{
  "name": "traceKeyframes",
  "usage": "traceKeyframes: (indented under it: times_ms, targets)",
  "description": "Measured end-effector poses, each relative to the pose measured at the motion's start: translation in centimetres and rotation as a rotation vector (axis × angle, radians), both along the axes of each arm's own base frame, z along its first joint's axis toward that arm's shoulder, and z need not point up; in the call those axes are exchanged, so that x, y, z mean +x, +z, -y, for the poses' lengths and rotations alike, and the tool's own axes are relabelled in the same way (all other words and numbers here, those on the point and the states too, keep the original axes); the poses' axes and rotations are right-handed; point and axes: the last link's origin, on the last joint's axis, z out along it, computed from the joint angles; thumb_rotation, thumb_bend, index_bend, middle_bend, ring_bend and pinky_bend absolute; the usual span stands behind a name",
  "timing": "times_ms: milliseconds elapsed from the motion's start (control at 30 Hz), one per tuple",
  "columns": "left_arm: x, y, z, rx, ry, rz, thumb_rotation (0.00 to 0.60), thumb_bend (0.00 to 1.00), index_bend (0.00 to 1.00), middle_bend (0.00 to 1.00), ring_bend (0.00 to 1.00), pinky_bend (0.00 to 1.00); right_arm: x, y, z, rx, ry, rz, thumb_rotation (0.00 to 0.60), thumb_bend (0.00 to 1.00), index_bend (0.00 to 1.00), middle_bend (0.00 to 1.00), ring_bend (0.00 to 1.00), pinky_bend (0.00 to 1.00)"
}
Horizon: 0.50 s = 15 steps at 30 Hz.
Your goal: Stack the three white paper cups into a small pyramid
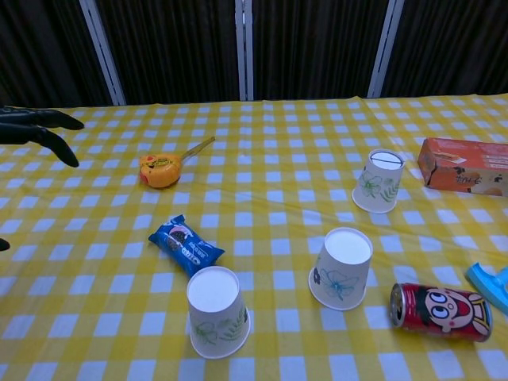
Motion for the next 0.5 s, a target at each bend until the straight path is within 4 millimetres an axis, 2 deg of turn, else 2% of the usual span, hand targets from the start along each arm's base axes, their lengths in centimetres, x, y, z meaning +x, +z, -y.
traceKeyframes:
  times_ms: [300, 500]
  targets:
    - [5.5, -5.0, -1.6, -0.149, -0.118, -0.053, 0.600, 0.18, 0.24, 0.00, 0.00, 0.00, -0.2, 0.8, 0.0, -0.019, -0.003, 0.027, 0.600, 0.13, 0.01, 0.00, 0.00, 0.00]
    - [8.4, -7.2, -1.9, -0.209, -0.163, -0.075, 0.600, 0.18, 0.25, 0.00, 0.00, 0.00, -0.4, 1.4, 0.0, -0.030, -0.011, 0.049, 0.600, 0.13, 0.01, 0.00, 0.00, 0.00]
